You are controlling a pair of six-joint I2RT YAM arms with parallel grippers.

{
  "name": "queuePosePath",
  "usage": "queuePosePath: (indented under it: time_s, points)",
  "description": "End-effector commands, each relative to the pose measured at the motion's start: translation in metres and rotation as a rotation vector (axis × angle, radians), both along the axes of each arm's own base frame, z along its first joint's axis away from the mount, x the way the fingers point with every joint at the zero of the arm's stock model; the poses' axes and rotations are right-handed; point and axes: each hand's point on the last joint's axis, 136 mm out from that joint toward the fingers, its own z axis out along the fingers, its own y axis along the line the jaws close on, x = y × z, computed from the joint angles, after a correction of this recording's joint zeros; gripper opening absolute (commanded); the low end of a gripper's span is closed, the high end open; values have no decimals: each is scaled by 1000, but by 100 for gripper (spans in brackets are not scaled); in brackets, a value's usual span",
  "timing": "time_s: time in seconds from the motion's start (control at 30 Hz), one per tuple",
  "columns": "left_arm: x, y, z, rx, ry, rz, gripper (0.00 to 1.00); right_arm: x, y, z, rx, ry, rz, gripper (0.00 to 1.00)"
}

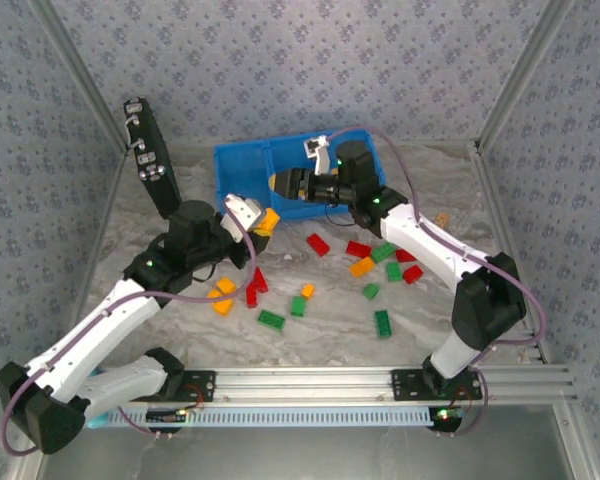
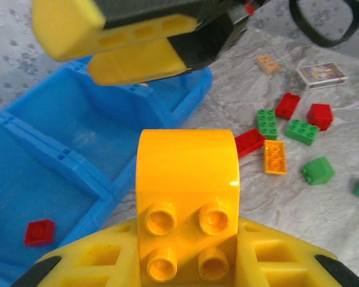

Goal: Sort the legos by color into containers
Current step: Place the lego in the container.

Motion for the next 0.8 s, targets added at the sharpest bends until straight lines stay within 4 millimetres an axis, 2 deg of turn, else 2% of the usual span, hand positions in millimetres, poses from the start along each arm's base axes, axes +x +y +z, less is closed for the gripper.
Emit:
queuePosePath:
  time_s: [0.0,0.17,0.43,0.57,0.77]
  points:
    - [3,12,12,38,-86,50,8,-19,6,18,70,38,60,66]
    - [5,14,13,46,-100,66,8,-41,19,8,22,59,133,66]
    - [9,7,4,64,-77,54,8,-65,25,2,-35,56,187,66]
    - [11,9,5,72,-85,68,8,-71,25,-6,-70,70,203,60]
    - [13,9,7,73,-90,76,8,-78,30,-13,-82,97,235,57]
